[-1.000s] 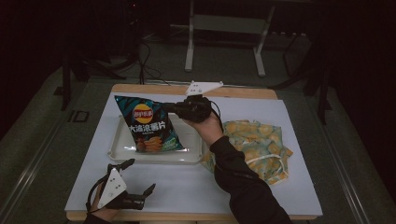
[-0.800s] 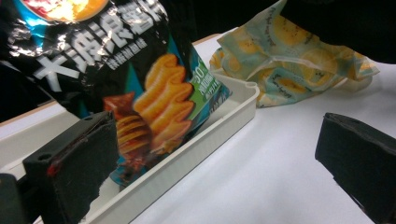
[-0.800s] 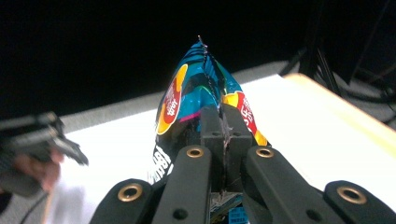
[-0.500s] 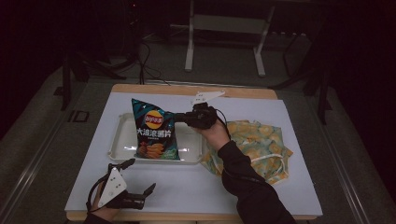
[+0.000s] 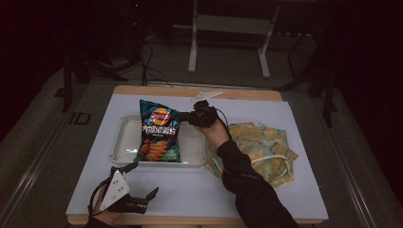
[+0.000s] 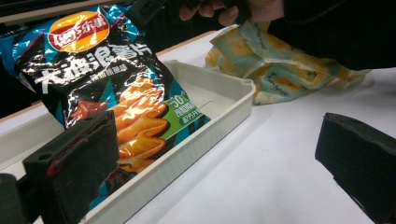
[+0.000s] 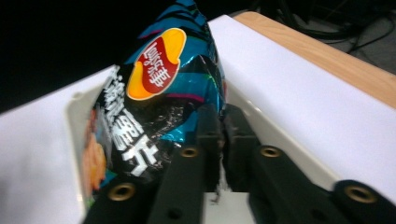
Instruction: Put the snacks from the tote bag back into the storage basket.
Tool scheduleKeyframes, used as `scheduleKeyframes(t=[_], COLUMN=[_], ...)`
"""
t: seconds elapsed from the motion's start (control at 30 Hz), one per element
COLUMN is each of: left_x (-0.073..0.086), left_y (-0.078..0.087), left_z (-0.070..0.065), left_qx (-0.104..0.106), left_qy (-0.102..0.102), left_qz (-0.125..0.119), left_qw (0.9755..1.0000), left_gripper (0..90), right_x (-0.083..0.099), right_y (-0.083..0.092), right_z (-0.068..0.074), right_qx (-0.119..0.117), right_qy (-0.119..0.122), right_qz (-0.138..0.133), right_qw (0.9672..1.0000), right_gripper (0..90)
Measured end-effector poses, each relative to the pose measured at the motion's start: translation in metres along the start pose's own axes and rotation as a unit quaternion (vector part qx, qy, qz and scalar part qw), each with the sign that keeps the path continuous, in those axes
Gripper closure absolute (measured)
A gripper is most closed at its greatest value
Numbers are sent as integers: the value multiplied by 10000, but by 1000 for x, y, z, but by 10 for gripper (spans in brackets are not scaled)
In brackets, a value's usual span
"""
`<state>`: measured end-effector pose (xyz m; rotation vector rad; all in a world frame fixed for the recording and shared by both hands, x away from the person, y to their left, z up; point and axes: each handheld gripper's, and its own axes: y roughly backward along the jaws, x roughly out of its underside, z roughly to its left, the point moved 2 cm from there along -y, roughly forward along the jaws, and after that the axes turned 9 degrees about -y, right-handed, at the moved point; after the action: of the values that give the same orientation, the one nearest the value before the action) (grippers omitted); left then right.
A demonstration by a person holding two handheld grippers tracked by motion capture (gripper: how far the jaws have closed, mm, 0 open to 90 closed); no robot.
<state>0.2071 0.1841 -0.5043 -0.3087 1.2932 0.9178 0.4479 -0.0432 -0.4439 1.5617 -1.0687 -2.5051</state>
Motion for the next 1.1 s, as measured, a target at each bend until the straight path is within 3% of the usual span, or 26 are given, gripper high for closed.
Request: scheduleKeyframes(t=[0.17,0.23,0.43,0.5,0.6,0.67,0.87,1.1], left_x=[0,0,0,0,0,0,1,1], left_y=[-1,-1,-2,-2,-2,-2,-2,-3], left_z=[0,0,0,0,0,0,0,1], left_qx=[8,7,13,15,-1,-5,6,31], left_qy=[16,8,16,8,34,41,14,67], left_qz=[13,23,40,54,43,51,82,87], left_qw=[10000,10000,10000,10000,10000,10000,10000,9999], left_gripper=[2,2,2,2,2,2,2,2], right_x=[-3,-5,-8,-8,-6,-5,2,16], right_y=[6,10,29,36,46,53,77,106], right_z=[-2,-2,1,3,7,9,13,11], right_qx=[219,316,148,-81,-152,-231,54,179], right_qy=[12,25,22,-19,55,3,230,126], right_qz=[-80,-105,-200,-203,-235,-311,-310,-443], right_qw=[9997,9994,9997,9998,9996,9993,9992,9988], right_gripper=[607,571,346,252,151,143,144,143])
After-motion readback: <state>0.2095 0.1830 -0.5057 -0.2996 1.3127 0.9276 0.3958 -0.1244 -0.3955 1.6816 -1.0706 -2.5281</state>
